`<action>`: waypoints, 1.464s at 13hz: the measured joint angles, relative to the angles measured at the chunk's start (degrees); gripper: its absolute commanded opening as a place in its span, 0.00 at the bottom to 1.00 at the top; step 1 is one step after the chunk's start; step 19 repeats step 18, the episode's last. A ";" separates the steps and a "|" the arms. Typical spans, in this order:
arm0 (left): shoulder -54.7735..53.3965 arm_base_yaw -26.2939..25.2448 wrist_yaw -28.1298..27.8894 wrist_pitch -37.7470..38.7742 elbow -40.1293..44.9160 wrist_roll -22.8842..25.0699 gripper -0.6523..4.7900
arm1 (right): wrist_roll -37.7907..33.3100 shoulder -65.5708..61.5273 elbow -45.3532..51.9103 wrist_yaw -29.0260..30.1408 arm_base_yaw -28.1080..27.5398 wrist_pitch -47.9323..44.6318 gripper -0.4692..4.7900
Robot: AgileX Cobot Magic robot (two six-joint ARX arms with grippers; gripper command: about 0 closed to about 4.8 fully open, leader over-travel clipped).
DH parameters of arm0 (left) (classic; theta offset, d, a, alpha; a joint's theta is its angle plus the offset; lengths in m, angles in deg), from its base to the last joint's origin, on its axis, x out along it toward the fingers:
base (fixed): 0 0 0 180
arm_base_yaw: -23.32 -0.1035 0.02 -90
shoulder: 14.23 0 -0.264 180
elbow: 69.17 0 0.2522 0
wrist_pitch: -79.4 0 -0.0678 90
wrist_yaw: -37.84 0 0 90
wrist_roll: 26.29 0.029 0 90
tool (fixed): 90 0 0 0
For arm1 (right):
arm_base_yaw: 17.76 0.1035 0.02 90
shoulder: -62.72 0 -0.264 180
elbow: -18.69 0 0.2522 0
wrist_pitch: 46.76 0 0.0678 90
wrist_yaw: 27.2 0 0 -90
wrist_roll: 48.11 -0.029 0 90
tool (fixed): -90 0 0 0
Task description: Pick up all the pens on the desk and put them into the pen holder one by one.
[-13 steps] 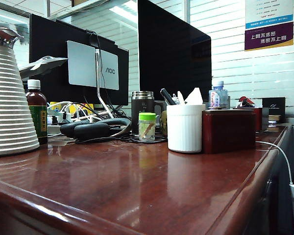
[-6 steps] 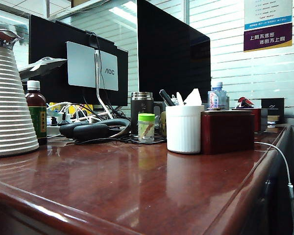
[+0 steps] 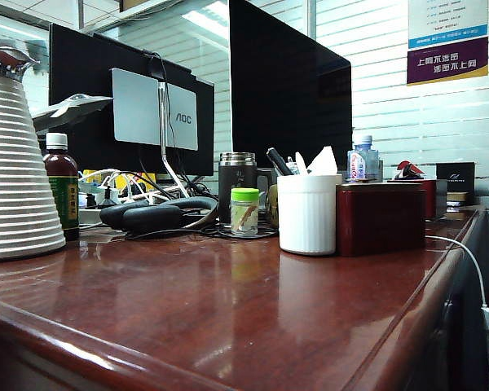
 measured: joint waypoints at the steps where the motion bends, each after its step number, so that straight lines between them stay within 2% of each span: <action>1: -0.04 -4.07 -0.28 0.26 0.17 0.13 0.11 | -0.04 0.00 1.62 -1.40 -0.02 -0.02 0.09; 2: 0.00 -8.44 -0.28 0.02 0.22 0.13 0.11 | -0.22 0.04 3.10 -3.72 -0.02 -0.02 0.09; 6: 0.02 -18.10 -0.26 0.48 0.61 2.56 0.11 | -0.24 0.04 5.18 -16.66 -0.11 0.92 0.09; 10: 0.02 -22.84 0.35 -0.46 0.61 4.02 0.11 | -0.48 0.04 5.18 -13.44 -0.04 0.96 0.09; 13: 0.02 -22.77 0.37 -0.61 0.61 4.37 0.11 | -0.50 0.15 5.18 -14.27 -0.09 0.98 0.09; 15: 0.00 -22.75 0.42 -0.63 0.61 4.37 0.11 | -0.52 3.37 5.16 -14.05 -3.15 0.39 0.09; 16: 0.00 -22.75 0.42 -0.74 0.61 4.37 0.11 | -0.61 3.26 5.16 -14.23 -8.22 -0.07 0.09; 17: 0.00 -22.75 0.48 -0.79 0.61 4.39 0.11 | -0.61 3.26 5.16 -14.58 -10.03 -0.07 0.09; 19: 0.00 -22.75 0.44 -0.79 0.61 4.37 0.11 | -0.61 3.26 5.16 -14.49 -10.86 -0.09 0.09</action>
